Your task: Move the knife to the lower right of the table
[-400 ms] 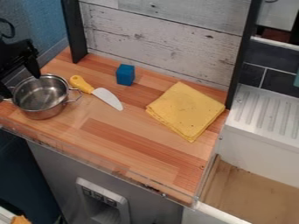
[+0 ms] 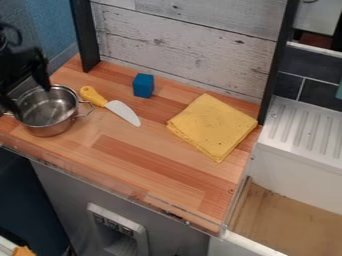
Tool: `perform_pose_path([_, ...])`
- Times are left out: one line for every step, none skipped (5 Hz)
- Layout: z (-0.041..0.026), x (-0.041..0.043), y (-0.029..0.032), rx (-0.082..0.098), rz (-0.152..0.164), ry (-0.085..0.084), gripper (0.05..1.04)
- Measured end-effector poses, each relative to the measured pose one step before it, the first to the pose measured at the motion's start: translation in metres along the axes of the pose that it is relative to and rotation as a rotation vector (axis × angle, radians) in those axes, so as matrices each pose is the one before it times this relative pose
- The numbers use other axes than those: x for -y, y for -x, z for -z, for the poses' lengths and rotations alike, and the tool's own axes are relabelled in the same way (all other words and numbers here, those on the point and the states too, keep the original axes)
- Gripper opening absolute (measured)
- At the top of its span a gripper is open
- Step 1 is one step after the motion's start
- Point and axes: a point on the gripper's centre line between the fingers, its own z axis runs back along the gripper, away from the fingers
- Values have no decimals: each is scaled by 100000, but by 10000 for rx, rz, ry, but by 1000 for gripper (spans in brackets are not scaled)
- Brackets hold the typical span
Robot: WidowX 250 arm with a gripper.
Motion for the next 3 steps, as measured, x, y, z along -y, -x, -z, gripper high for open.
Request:
perform_pose_path([-403,2325,-115,78,-51,128,1001])
perform_pose_path([1110,2109,445,-226,-183,50,1001])
perform_pose_path([1678,2755,1266,-88,191,-123,1001])
